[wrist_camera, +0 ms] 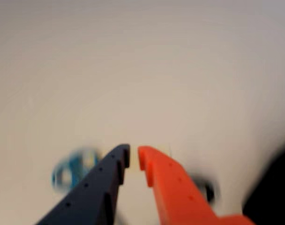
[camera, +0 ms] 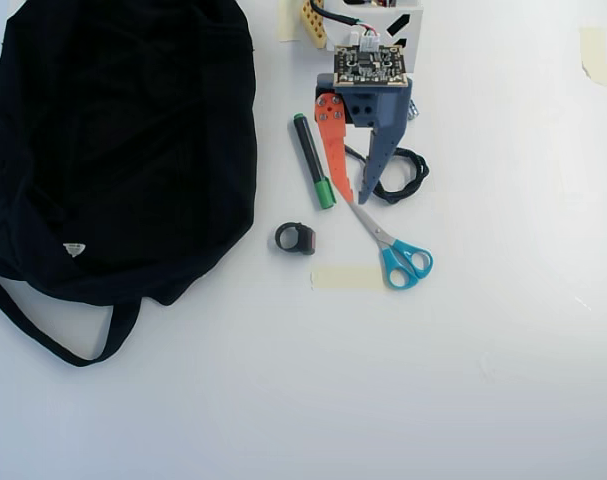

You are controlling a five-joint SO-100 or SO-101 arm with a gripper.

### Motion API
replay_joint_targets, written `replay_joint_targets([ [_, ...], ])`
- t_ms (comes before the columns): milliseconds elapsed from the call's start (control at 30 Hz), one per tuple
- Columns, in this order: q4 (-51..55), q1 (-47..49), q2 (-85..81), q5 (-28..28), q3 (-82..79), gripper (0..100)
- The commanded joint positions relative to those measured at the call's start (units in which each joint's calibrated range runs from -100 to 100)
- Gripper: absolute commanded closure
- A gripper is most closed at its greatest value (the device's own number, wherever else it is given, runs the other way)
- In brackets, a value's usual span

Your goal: Put the bike light into the black bag

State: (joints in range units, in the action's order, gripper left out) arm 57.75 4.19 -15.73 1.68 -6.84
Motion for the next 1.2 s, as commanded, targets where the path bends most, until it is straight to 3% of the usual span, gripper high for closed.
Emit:
replay_joint_targets([
  [0, 16.4, 0.4, -1.4, 0.3, 5.0, 98],
  [333, 40.4, 0.8, -0.5, -0.2, 5.4, 98],
  [1167, 41.3, 1.6, -0.9, -1.0, 4.3, 98],
])
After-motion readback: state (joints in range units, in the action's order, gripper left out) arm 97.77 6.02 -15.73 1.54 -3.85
